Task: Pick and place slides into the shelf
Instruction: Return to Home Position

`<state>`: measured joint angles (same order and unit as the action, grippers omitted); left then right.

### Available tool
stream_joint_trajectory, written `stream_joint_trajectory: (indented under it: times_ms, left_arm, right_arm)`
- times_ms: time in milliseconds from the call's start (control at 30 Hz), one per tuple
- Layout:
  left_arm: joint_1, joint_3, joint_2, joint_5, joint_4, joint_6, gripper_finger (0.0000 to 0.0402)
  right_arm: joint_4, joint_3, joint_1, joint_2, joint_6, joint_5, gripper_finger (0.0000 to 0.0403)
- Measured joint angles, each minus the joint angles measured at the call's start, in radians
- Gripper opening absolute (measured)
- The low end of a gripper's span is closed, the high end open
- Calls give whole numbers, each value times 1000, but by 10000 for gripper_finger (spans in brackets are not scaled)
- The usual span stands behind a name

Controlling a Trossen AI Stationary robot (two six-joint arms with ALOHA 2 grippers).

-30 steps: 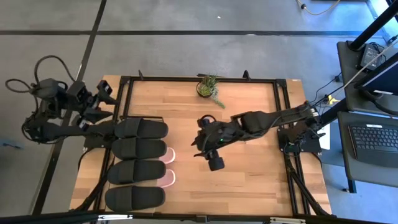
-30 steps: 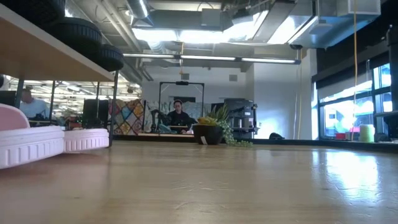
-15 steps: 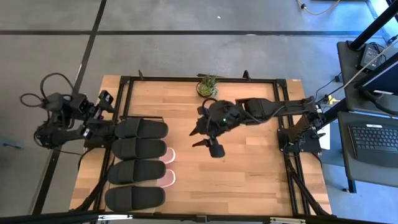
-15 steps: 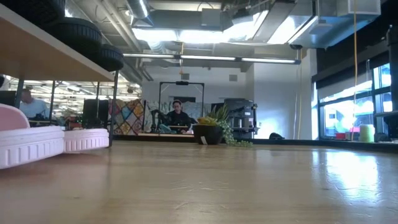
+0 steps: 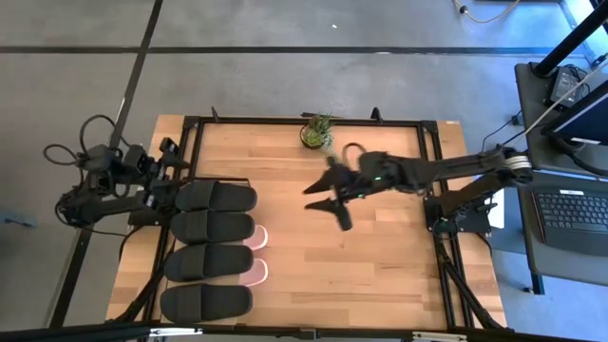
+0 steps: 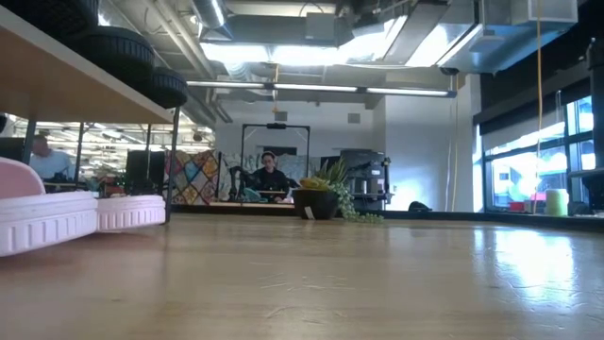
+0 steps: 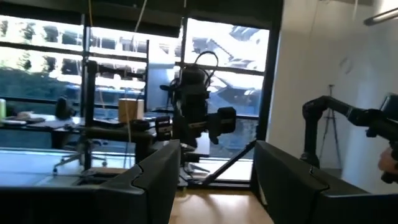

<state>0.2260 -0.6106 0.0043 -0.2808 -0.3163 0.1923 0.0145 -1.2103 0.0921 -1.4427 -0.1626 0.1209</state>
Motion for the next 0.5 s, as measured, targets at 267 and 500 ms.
stream_joint_trajectory:
  times_ms: [267, 500]
  left_arm:
    - [0, 2, 0, 294, -91, -27, 199]
    - [0, 2, 0, 596, -135, -120, 199]
  right_arm:
    - [-86, 320, -40, 311, -43, -99, 188]
    - [-89, 493, -43, 570, -16, -292, 188]
